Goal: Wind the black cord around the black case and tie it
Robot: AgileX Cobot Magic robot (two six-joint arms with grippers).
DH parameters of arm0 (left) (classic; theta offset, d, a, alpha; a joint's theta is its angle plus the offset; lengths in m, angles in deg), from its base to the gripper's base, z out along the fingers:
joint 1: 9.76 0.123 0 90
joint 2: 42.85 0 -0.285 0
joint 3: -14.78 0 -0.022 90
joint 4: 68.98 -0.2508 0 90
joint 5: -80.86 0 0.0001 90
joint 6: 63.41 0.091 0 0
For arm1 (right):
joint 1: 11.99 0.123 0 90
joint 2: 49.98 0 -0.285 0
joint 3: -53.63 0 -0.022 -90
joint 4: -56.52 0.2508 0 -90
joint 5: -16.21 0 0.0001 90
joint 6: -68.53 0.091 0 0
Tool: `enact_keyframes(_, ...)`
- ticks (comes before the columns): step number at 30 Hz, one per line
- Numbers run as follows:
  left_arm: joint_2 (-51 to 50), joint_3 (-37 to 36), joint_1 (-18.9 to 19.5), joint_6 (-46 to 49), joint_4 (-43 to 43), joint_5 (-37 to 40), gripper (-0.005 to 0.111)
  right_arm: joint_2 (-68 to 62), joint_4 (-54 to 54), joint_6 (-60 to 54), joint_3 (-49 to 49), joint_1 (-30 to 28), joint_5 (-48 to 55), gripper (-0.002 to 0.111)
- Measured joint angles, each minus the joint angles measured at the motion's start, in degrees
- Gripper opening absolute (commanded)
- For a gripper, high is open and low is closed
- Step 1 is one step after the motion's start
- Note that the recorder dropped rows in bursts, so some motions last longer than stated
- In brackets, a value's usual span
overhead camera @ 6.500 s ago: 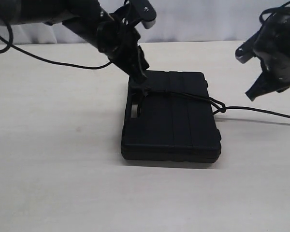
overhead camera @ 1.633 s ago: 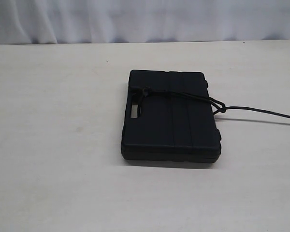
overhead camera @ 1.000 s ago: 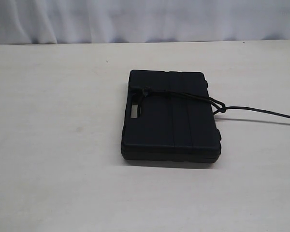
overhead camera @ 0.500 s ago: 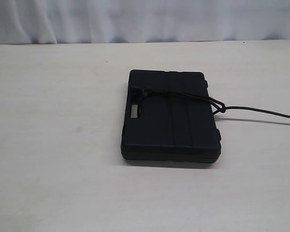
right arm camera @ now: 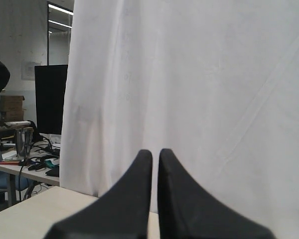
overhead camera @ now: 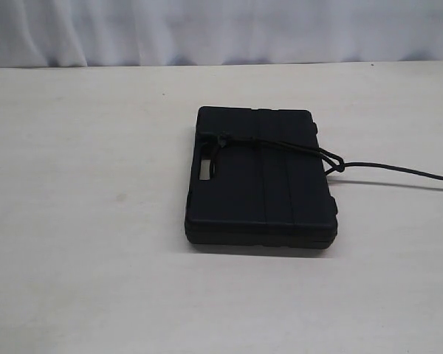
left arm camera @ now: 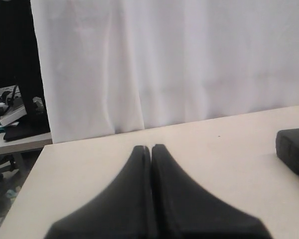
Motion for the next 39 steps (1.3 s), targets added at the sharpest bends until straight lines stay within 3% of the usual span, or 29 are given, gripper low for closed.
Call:
enact_keyframes(18, 0.00, 0.00, 0.80, 5.85, 0.12, 11.54, 0.000, 0.00, 0.00, 0.00, 0.00, 0.00, 0.00, 0.004)
enact_keyframes(39, 0.00, 0.00, 0.80, 3.25, 1.49, 12.02, 0.000, 0.00, 0.00, 0.00, 0.00, 0.00, 0.00, 0.004)
